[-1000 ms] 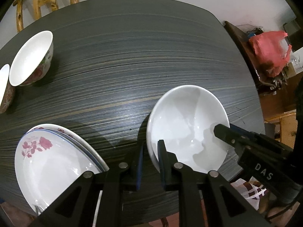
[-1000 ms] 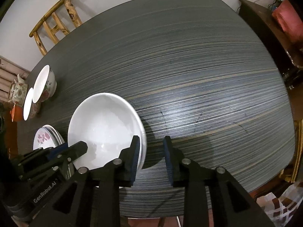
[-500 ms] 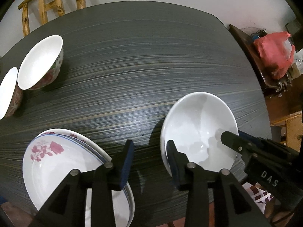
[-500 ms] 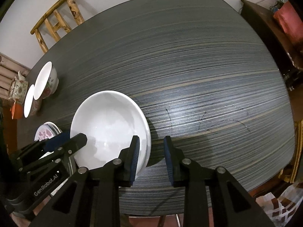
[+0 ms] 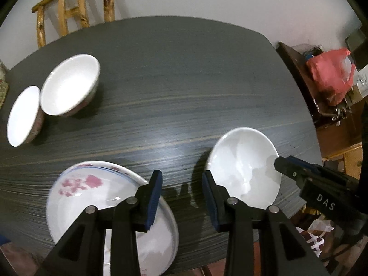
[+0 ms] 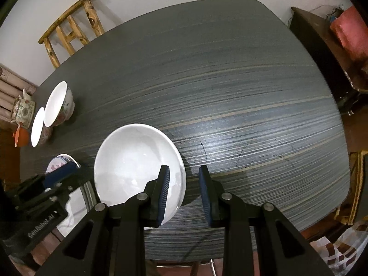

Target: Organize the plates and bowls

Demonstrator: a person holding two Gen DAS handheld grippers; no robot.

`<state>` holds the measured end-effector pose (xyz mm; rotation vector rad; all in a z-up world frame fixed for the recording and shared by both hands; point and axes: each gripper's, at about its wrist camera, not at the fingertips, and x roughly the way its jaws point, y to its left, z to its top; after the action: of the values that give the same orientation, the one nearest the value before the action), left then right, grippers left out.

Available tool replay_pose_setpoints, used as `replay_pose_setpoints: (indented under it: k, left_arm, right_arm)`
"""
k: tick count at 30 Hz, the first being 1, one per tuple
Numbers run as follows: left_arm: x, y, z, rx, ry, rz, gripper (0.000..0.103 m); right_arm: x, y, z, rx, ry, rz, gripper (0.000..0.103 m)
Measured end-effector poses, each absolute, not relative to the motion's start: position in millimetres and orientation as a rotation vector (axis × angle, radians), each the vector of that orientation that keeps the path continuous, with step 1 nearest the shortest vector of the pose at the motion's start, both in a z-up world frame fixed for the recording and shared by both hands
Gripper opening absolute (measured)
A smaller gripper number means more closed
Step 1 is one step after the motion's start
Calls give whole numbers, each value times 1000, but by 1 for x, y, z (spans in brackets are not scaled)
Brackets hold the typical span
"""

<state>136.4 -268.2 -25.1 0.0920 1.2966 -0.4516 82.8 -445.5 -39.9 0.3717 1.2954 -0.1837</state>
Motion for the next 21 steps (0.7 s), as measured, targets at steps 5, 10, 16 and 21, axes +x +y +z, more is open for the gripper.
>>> replay_pose_setpoints:
  k: [5, 10, 16, 21]
  left_arm:
    - [142, -235, -9, 65, 1270, -418, 36]
    - [145, -198, 5, 33, 1251, -384, 36]
    - [150, -150, 19, 1, 1219, -321, 36]
    - [158, -99, 25, -7, 1203, -250, 36]
  right_arm:
    - [88, -437, -24, 343, 1282, -182, 25]
    - [100, -418, -8, 305, 1270, -153, 25]
    - [115, -376, 2, 253, 1266, -77, 25]
    - [126, -328, 2, 214, 1274, 6, 25]
